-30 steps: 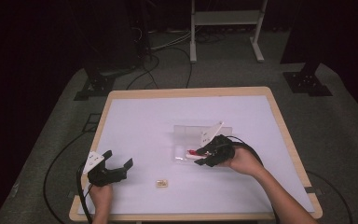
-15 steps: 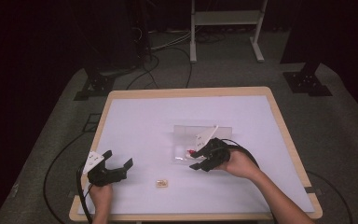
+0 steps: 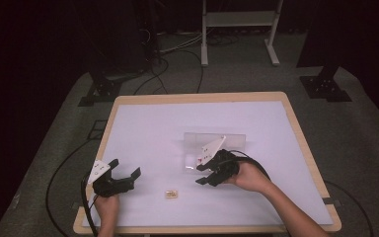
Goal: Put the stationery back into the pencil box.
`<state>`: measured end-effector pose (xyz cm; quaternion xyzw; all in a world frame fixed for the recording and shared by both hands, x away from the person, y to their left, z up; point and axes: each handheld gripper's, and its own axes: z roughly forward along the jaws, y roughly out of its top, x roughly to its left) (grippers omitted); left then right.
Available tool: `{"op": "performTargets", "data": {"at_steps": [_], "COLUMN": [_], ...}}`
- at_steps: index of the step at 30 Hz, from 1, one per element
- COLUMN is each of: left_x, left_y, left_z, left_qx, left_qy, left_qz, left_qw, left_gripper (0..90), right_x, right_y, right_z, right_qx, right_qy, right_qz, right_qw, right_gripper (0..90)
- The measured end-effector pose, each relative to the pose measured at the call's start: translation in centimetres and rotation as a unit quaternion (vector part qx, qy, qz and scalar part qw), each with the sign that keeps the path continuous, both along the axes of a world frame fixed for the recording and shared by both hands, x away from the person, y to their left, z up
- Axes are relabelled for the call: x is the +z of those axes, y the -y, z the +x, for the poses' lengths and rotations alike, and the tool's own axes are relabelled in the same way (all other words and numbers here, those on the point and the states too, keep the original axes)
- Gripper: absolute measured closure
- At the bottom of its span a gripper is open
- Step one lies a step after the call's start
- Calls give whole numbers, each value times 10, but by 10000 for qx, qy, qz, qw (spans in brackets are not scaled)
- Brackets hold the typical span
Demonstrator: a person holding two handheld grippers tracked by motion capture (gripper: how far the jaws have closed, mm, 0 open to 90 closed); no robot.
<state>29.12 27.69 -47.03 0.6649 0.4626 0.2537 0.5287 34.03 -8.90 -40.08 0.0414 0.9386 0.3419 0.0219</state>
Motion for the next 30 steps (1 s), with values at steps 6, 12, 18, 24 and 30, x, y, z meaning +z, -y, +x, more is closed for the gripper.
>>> {"op": "performTargets", "data": {"at_steps": [6,12,18,24,30], "left_x": [0,0,0,0,0], "left_y": [0,0,0,0,0], "left_z": [0,0,0,0,0], "left_qx": [-1,-1,-3,4,2], "left_qy": [-1,-2,-2,-9,-7], "left_qz": [3,-1,-8,-30,-41], "left_qw": [10000,10000,10000,10000,10000], "left_gripper": [0,0,0,0,0], "right_x": [0,0,0,0,0], "right_y": [-5,-11,-15,-19,-24], "right_z": [-3,-6,-9,-11,-14], "right_qx": [55,149,194,249,333], "right_qy": [-5,-25,-41,-43,-39], "right_qz": [-8,0,-1,10,9], "right_qw": [10000,9999,9998,9997,9994], "right_gripper": [507,498,492,485,484]}}
